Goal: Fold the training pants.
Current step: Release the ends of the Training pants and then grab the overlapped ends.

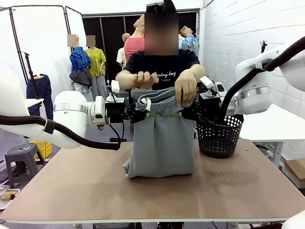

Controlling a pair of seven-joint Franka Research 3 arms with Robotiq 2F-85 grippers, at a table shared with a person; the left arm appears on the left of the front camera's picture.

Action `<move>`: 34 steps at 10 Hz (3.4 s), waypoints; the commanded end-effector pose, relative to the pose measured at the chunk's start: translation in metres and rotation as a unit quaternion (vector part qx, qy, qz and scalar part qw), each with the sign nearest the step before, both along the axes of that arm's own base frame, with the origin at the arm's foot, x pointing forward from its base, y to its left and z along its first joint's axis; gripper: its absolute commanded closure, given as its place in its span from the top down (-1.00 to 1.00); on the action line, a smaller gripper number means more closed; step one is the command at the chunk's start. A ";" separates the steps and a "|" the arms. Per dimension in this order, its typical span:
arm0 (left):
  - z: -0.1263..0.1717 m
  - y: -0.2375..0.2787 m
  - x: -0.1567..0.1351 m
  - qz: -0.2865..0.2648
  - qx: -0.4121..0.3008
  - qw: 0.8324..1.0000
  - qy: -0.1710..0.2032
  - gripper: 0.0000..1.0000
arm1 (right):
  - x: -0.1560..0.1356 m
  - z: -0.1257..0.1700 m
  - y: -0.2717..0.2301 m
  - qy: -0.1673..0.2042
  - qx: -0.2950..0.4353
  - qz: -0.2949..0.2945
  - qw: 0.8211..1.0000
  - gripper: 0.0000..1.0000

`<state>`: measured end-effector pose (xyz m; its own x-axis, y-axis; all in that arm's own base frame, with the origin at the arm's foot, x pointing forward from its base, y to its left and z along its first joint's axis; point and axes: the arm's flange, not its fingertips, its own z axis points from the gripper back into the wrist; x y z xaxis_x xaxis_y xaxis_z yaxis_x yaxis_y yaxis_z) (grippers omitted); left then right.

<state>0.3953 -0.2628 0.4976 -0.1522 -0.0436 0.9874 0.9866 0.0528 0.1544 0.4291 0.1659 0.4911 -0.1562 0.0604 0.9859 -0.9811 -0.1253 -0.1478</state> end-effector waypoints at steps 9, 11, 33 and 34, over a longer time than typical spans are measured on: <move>0.003 0.000 -0.001 0.003 0.001 1.000 -0.005 -1.00 | -0.001 0.001 -0.001 -0.004 0.010 0.005 1.000 -1.00; 0.003 0.000 -0.001 0.003 0.001 1.000 -0.005 -1.00 | -0.001 0.001 -0.001 -0.004 0.010 0.005 1.000 -1.00; 0.003 0.000 -0.001 0.003 0.001 1.000 -0.005 -1.00 | -0.001 0.001 -0.001 -0.004 0.010 0.005 1.000 -1.00; 0.003 0.000 -0.001 0.003 0.001 1.000 -0.005 -1.00 | -0.001 0.001 -0.001 -0.004 0.010 0.005 1.000 -1.00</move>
